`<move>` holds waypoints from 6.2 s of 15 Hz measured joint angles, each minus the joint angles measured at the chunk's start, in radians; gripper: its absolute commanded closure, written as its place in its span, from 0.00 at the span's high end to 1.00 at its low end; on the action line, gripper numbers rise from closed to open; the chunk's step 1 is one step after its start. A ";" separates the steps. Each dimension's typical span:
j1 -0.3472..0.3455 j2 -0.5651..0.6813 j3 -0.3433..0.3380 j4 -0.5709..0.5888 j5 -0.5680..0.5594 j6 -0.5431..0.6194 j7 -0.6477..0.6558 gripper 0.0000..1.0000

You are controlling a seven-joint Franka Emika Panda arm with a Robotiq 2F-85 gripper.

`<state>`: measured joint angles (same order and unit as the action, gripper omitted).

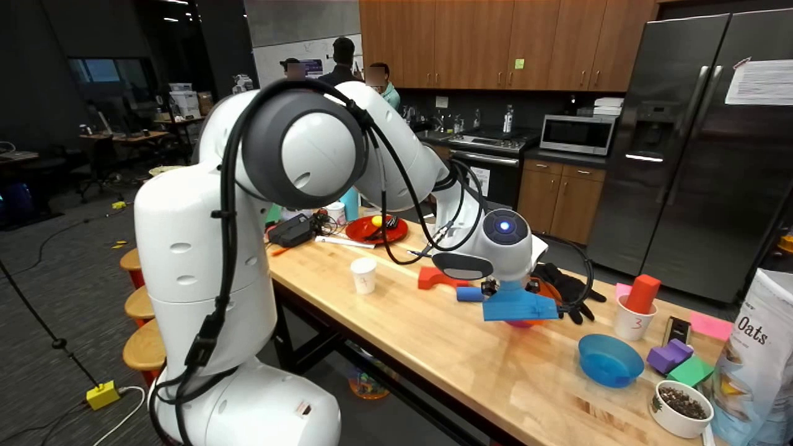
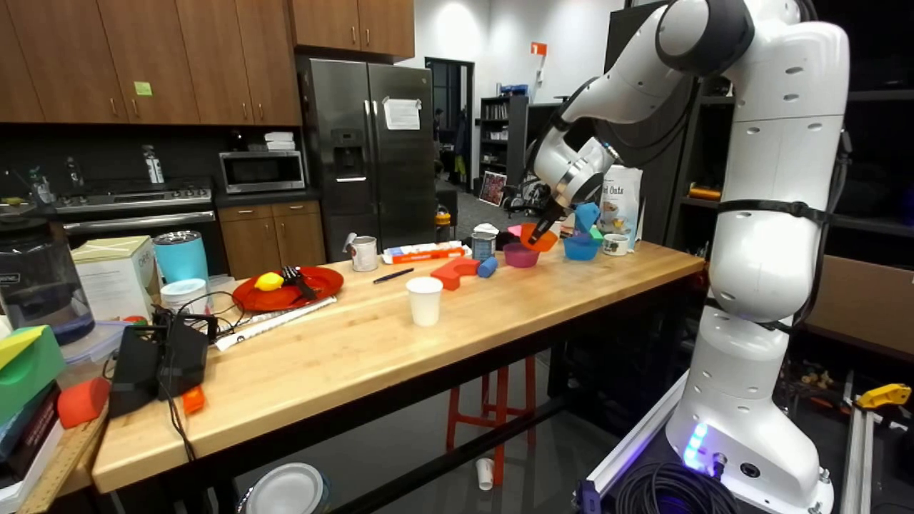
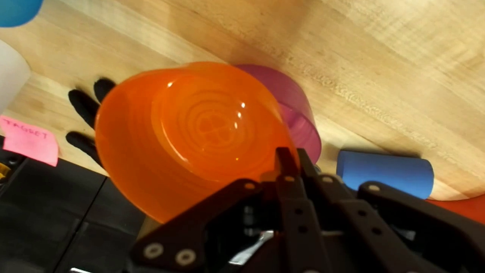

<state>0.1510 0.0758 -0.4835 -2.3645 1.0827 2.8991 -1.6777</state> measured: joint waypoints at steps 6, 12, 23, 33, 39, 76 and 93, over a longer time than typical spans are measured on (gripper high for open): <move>0.000 0.011 0.020 0.037 0.075 0.020 -0.183 0.01; 0.000 0.022 0.031 0.048 0.098 -0.027 -0.292 0.01; -0.001 0.093 0.034 0.056 0.162 -0.086 -0.347 0.73; -0.001 0.125 0.030 0.062 0.120 -0.097 -0.307 0.54; -0.001 0.156 0.027 0.076 0.039 -0.116 -0.219 0.06; -0.444 -0.126 0.078 -0.264 -1.176 0.389 0.987 0.02; -0.356 -0.213 -0.085 -0.283 -1.211 0.311 1.071 0.02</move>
<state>-0.2055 -0.1368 -0.5682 -2.6474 -0.1285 3.2097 -0.6068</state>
